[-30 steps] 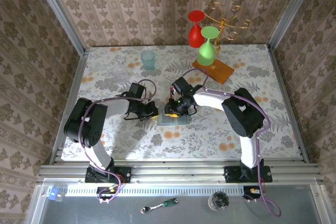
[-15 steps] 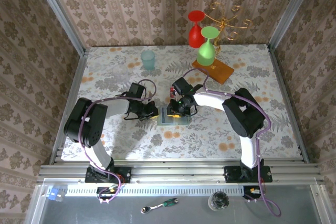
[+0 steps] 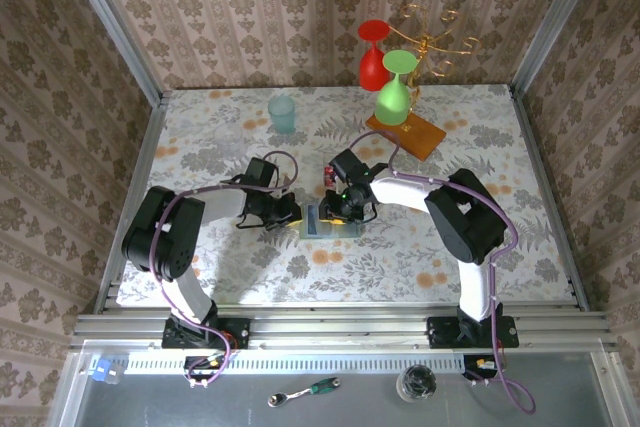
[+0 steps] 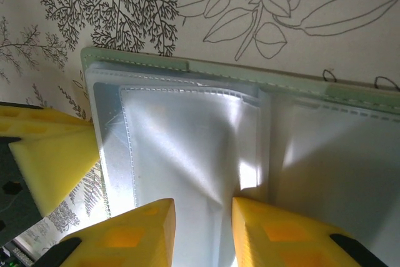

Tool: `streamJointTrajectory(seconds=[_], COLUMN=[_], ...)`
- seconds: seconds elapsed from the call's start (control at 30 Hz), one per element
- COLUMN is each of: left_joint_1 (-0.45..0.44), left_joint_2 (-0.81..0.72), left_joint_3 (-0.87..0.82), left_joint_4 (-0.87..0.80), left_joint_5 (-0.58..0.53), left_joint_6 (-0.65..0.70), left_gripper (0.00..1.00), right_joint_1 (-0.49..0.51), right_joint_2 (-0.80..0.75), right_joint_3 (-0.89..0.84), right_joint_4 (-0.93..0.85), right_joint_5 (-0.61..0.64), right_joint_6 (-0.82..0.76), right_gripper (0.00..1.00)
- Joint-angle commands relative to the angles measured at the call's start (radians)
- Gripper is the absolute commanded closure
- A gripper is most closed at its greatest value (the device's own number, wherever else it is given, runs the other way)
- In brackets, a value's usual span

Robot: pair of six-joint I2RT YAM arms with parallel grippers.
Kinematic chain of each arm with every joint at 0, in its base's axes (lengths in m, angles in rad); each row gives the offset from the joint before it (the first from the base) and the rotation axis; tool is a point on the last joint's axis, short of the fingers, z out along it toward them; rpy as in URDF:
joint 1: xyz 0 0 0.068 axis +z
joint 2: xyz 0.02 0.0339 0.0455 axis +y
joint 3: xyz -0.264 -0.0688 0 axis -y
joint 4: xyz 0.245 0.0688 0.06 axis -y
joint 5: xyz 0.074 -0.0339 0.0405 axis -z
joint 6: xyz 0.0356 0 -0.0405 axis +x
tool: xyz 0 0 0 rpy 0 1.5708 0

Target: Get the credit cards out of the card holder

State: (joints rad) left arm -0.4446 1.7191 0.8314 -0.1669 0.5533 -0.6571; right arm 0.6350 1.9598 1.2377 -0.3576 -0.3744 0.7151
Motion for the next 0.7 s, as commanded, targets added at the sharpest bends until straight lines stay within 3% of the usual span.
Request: streamJointTrajectory(seconds=[0.0,0.37,0.67], left_joint_1=[-0.005,-0.005,-0.087], left_joint_2=[-0.027,-0.108,-0.068], left_joint_3=[0.011,0.028,0.057], left_joint_4=[-0.062,-0.045,-0.013], left_joint_5=[-0.035,-0.019,-0.001], left_joint_6=[0.014,-0.043,-0.094], left_gripper=[0.98,0.92,0.79], right_joint_1=[-0.011,-0.040,-0.046], right_joint_2=[-0.028,-0.028,-0.026], right_joint_3=[-0.034,-0.097,-0.116], right_joint_4=[0.012,0.099,0.124], right_joint_5=[-0.003,-0.059,-0.076], right_joint_6=[0.025,0.055,0.061], right_gripper=[0.68,0.69,0.69])
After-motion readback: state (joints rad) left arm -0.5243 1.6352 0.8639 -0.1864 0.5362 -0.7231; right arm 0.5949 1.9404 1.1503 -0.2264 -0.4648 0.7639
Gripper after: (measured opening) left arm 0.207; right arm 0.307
